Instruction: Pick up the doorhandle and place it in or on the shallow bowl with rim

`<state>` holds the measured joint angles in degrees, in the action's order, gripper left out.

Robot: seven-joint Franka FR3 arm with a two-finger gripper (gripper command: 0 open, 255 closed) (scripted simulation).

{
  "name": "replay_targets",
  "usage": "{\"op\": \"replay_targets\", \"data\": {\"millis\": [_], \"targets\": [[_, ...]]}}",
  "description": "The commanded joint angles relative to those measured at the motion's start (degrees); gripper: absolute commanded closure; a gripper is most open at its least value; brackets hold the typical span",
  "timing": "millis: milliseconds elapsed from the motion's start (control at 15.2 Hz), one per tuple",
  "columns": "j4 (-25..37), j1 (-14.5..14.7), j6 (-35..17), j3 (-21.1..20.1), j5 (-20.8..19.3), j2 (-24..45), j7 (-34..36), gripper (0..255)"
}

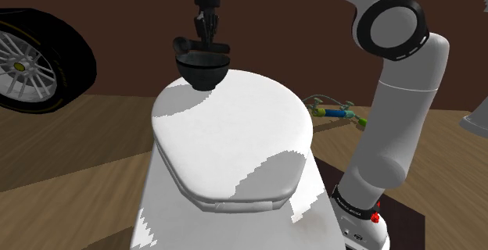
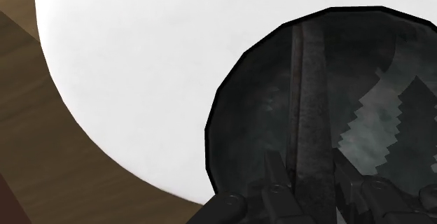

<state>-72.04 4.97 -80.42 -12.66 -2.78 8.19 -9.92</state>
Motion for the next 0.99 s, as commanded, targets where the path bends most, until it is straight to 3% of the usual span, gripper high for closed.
{"op": "replay_targets", "data": {"millis": [0, 462, 528, 858, 924], "targets": [[-3.3, -0.2, -2.3, 0.1, 0.3, -1.0, -0.1, 255], [-3.3, -0.2, -2.3, 0.1, 0.3, -1.0, -0.1, 255], [-3.3, -0.2, -2.3, 0.1, 0.3, -1.0, -0.1, 0], [-3.3, -0.2, -2.3, 0.1, 0.3, -1.0, -0.1, 0], [0.3, 0.0, 0.1, 0.0, 0.0, 0.1, 0.0, 0]]}}
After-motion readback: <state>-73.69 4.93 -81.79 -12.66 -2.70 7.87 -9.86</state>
